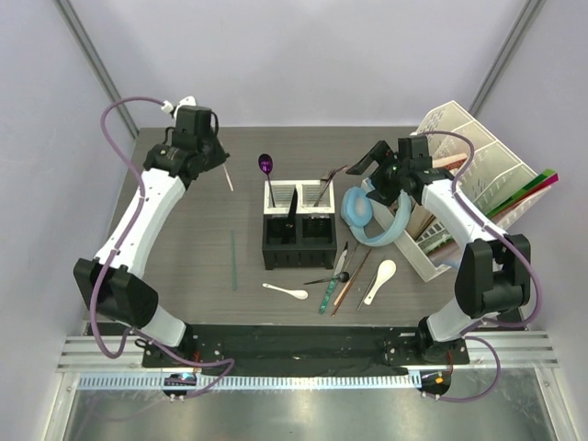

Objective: Sort the eating utensils into containers
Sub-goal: Pick up the spoon from the center of the board, then place the spoon in the container.

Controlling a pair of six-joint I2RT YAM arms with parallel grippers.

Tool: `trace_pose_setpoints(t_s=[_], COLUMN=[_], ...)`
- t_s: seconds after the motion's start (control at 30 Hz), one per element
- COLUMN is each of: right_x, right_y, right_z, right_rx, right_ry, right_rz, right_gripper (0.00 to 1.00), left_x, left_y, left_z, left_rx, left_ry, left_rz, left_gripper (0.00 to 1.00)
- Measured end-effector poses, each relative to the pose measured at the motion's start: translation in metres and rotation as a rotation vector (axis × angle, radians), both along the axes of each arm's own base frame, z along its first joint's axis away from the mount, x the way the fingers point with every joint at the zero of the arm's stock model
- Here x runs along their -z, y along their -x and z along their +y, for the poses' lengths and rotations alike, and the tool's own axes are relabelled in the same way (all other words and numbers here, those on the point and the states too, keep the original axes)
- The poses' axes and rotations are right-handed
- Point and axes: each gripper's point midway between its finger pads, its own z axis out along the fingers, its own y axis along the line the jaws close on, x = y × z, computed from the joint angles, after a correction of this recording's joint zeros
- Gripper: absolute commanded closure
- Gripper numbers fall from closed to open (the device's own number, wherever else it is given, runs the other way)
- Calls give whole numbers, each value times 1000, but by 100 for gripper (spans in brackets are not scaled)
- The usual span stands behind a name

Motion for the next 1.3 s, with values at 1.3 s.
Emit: trace_pose_setpoints(t_s=[1.3], right_x=[-96], right_y=[17], right_z=[40], right_rx=[-148], right_ry=[-318], right_rz=[-261], right_gripper=[0], left_x=[101], left_y=[-25], left_z=[-135], left_rx=[131], left_ry=[-206], left_rz=[-172], left_gripper=[100])
